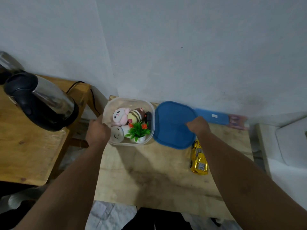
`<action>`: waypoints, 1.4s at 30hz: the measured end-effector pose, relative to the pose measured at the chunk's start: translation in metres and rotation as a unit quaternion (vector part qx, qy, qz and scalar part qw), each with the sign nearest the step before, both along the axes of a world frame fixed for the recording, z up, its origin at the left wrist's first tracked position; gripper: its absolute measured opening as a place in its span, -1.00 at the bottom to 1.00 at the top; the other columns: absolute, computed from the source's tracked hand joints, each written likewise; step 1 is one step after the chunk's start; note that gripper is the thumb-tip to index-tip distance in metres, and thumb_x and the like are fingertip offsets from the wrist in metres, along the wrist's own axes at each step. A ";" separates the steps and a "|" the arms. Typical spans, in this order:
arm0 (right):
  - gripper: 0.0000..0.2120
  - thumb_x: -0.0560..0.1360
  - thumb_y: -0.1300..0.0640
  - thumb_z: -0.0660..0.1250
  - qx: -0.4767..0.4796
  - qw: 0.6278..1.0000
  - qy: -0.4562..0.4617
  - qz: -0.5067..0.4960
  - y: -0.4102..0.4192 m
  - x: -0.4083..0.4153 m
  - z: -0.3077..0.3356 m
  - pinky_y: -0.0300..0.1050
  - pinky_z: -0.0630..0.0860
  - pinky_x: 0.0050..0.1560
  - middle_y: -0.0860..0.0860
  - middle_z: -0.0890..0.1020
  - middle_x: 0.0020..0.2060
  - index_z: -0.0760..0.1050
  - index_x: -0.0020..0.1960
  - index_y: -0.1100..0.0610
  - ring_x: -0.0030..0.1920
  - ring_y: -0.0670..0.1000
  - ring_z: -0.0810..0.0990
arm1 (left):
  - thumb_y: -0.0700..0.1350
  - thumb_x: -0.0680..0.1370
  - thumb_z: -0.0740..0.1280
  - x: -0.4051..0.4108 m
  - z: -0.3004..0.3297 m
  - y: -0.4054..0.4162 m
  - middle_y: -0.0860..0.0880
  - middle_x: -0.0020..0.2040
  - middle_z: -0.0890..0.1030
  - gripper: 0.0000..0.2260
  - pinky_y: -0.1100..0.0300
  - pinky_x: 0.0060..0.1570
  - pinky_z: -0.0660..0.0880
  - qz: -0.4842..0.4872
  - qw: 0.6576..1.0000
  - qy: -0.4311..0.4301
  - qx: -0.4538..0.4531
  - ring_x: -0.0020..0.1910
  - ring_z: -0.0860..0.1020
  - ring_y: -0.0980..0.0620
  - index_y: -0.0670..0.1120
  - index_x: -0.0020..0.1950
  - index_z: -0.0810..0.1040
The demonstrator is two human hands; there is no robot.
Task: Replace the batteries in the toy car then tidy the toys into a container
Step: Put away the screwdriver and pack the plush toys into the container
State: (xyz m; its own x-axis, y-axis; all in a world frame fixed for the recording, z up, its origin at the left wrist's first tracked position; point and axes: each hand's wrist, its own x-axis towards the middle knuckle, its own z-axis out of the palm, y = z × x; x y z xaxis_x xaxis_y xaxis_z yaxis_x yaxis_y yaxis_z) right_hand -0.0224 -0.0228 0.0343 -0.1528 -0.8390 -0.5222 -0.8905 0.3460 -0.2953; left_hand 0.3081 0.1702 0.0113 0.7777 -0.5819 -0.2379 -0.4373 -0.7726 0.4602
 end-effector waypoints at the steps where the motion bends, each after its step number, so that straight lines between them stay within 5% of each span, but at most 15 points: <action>1: -0.44 0.46 -0.01 0.45 0.000 1.000 -0.005 -0.006 -0.001 -0.001 -0.004 -0.07 0.46 -0.16 0.19 0.63 0.13 0.41 0.32 0.29 0.00 0.21 0.63 | -0.14 0.64 0.20 0.002 -0.003 0.000 -0.19 0.24 0.58 -0.64 -0.16 0.09 0.56 -0.005 1.000 -0.003 -0.003 0.19 0.58 -0.28 0.02 0.41 0.53; 7: -0.61 0.48 0.09 0.38 -0.018 0.997 -0.061 -0.048 -0.011 -0.004 -0.014 -0.13 0.42 -0.32 0.15 0.60 -0.02 0.45 0.21 0.29 -0.13 0.13 0.58 | -0.12 0.64 0.24 0.012 -0.006 -0.001 -0.20 0.23 0.63 -0.62 -0.11 0.09 0.60 0.010 0.999 0.031 -0.010 0.19 0.61 -0.28 -0.01 0.46 0.53; 10: -0.85 0.49 0.14 0.29 -0.028 0.995 -0.078 -0.057 -0.011 -0.003 -0.006 -0.09 0.40 -0.15 0.12 0.51 -0.12 0.46 -0.01 0.22 -0.11 0.09 0.51 | -0.11 0.65 0.27 0.013 -0.003 0.000 -0.22 0.15 0.69 -0.69 -0.11 0.10 0.63 0.041 0.998 0.040 -0.036 0.13 0.65 -0.26 -0.17 0.34 0.61; 13: -0.73 0.32 0.16 0.35 -0.126 0.978 -0.141 -0.084 -0.006 -0.002 0.011 -0.09 0.45 -0.11 0.11 0.50 -0.15 0.51 0.01 0.19 -0.06 0.08 0.55 | -0.14 0.66 0.25 0.011 -0.002 0.004 -0.21 0.15 0.70 -0.71 -0.11 0.13 0.63 0.064 0.995 0.056 -0.057 0.10 0.66 -0.23 -0.16 0.31 0.65; 16: -0.63 0.40 0.24 0.42 -0.133 0.966 -0.201 -0.093 -0.010 0.009 0.033 -0.05 0.50 -0.11 0.25 0.65 0.01 0.57 0.16 0.38 0.05 0.21 0.64 | -0.15 0.67 0.26 0.009 0.001 0.007 -0.21 0.18 0.70 -0.72 -0.11 0.16 0.60 0.076 0.990 0.088 -0.075 0.15 0.65 -0.23 -0.17 0.30 0.67; 19: -0.60 0.23 0.11 0.41 -0.090 0.948 -0.292 -0.084 -0.017 0.028 0.053 -0.04 0.44 -0.32 0.20 0.57 -0.30 0.59 -0.09 0.41 -0.26 0.11 0.59 | -0.16 0.67 0.25 0.009 0.002 0.009 -0.22 0.24 0.68 -0.69 -0.12 0.19 0.57 0.089 0.985 0.113 -0.091 0.21 0.62 -0.26 -0.17 0.34 0.65; 21: -0.62 0.25 0.11 0.43 -0.083 0.941 -0.323 -0.066 -0.016 0.045 0.068 -0.03 0.53 -0.27 0.24 0.62 -0.29 0.61 -0.07 0.39 -0.25 0.09 0.59 | -0.16 0.66 0.25 0.010 0.001 0.010 -0.23 0.25 0.67 -0.68 -0.13 0.20 0.58 0.088 0.985 0.118 -0.092 0.21 0.62 -0.27 -0.16 0.35 0.64; 25: -0.91 0.44 0.22 0.44 -0.118 0.935 -0.330 0.060 0.000 0.090 0.102 -0.10 0.61 -0.14 0.04 0.71 -0.21 0.70 -0.08 0.17 -0.18 -0.02 0.66 | -0.16 0.66 0.24 0.012 0.001 0.010 -0.23 0.27 0.67 -0.67 -0.13 0.22 0.59 0.091 0.983 0.123 -0.099 0.21 0.62 -0.26 -0.15 0.38 0.64; 31: -0.81 0.39 0.18 0.46 -0.197 0.901 -0.284 0.263 0.049 0.145 0.111 -0.23 0.50 -0.06 -0.06 0.69 -0.10 0.66 0.00 0.05 -0.09 -0.08 0.62 | -0.12 0.64 0.32 0.019 -0.002 0.013 -0.20 0.26 0.68 -0.71 -0.15 0.18 0.63 0.125 0.969 0.172 -0.127 0.16 0.65 -0.24 -0.13 0.33 0.67; 34: -0.74 0.44 0.14 0.44 -0.195 0.870 -0.223 0.393 0.080 0.155 0.091 -0.08 0.53 0.10 -0.06 0.64 0.06 0.63 0.12 0.00 0.05 -0.02 0.59 | -0.13 0.64 0.34 0.024 -0.004 0.013 -0.16 0.27 0.67 -0.73 -0.18 0.14 0.66 0.172 0.948 0.227 -0.142 0.14 0.64 -0.22 -0.10 0.31 0.68; 37: -0.72 0.49 0.12 0.42 -0.211 0.829 -0.167 0.491 0.106 0.154 0.061 0.13 0.52 0.04 -0.02 0.59 0.05 0.61 0.20 0.00 0.06 0.08 0.53 | -0.14 0.64 0.32 0.025 -0.003 0.014 -0.15 0.23 0.66 -0.75 -0.14 0.13 0.65 0.224 0.916 0.284 -0.170 0.17 0.61 -0.20 -0.09 0.27 0.69; 42: -0.68 0.48 0.13 0.43 -0.234 0.795 -0.137 0.543 0.137 0.145 0.027 0.11 0.45 0.09 -0.04 0.56 0.09 0.61 0.23 0.02 0.10 0.07 0.49 | -0.06 0.65 0.29 0.025 -0.001 0.019 -0.12 0.10 0.71 -0.77 -0.13 0.06 0.67 0.279 0.864 0.364 -0.206 0.07 0.67 -0.13 -0.13 0.18 0.66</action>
